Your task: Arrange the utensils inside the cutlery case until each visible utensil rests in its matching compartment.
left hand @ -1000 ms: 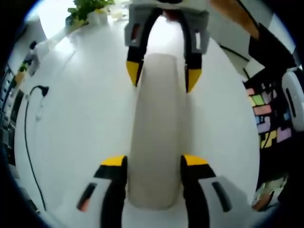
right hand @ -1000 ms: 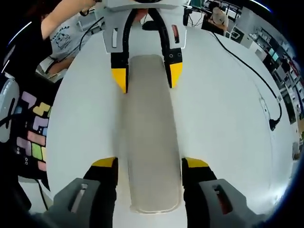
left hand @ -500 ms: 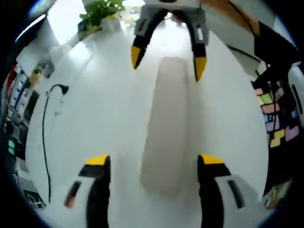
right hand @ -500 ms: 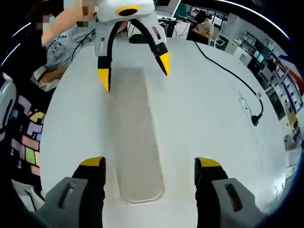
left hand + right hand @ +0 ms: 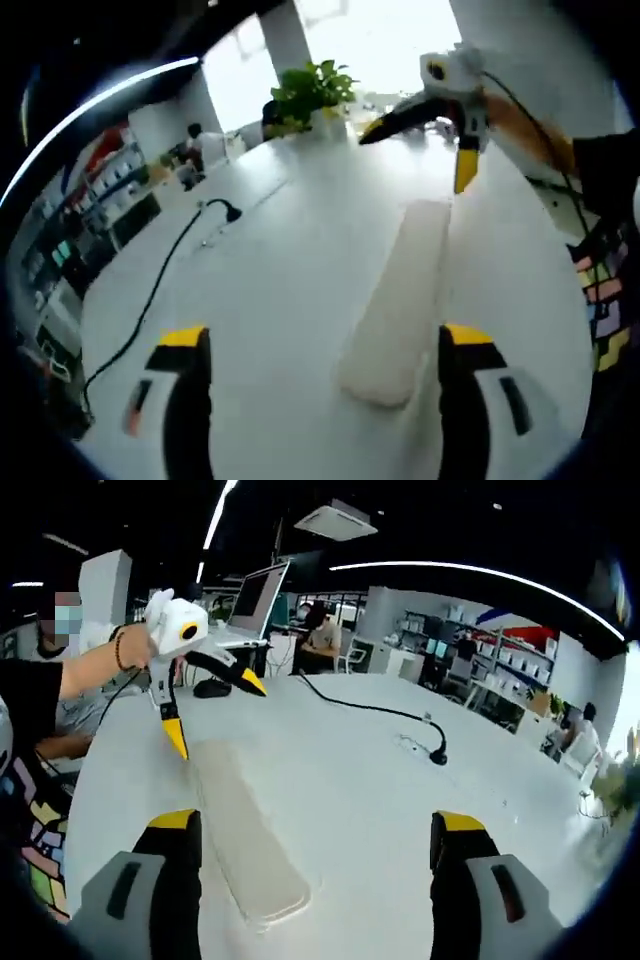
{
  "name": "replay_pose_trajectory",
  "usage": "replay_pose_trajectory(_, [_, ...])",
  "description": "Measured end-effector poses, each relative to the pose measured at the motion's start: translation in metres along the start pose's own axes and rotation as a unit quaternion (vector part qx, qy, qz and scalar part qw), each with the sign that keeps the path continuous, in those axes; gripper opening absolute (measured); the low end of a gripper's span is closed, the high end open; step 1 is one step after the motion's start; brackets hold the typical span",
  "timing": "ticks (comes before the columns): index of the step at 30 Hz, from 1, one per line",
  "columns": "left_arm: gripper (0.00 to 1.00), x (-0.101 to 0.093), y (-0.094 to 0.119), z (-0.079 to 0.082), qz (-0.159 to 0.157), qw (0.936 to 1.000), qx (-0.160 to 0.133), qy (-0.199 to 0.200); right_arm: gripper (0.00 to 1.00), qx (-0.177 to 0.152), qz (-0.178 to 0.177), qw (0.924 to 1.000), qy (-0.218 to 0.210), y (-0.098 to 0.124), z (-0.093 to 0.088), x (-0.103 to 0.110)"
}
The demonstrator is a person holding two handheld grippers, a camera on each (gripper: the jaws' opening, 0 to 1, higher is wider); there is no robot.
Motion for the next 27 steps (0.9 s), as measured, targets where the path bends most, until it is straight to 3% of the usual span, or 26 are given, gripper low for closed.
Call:
replay_pose_trajectory(6, [0.99,0.002,0.035,0.01,0.051,0.9943,-0.082,0.045,0.98,-0.076,-0.106,0.9913,0.018,0.035,0.018,-0.006])
replay_pose_trajectory(10, [1.0,0.002,0.077,0.016,0.096,0.9812,-0.154,0.065,0.97,-0.103,-0.138,0.9849,0.019,0.056,0.021,0.005])
replay_pose_trajectory(13, [1.0,0.002,0.101,0.011,0.133,0.9759,-0.163,0.057,0.97,-0.108,-0.171,0.9791,0.024,0.071,0.021,0.008])
replay_pose_trajectory(15, [1.0,0.002,0.115,0.006,0.153,0.9695,-0.175,0.077,0.97,-0.119,-0.186,0.9751,0.018,0.082,0.022,0.01])
replay_pose_trajectory(18, [1.0,-0.002,0.132,-0.002,0.166,0.9634,-0.183,0.103,0.98,-0.124,-0.208,0.9702,0.005,0.098,0.021,0.012])
replay_pose_trajectory(24, [1.0,-0.01,0.161,-0.006,0.194,0.9536,-0.203,0.109,0.97,-0.111,-0.263,0.9582,-0.012,0.132,0.012,0.014])
replay_pose_trajectory(27, [1.0,-0.012,0.175,-0.008,0.209,0.947,-0.214,0.116,0.97,-0.116,-0.295,0.948,-0.024,0.152,0.007,0.013])
Point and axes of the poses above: the point that each gripper's makers call its tool centre point, and the gripper's own axes: y roughly backward along the fingers, x roughly to its left, z roughly out of its top, the point moved 2 cm from there along y, roughly backward along the fingers, and after that the axes turned 4 degrees about y, right-handed, at the moved point
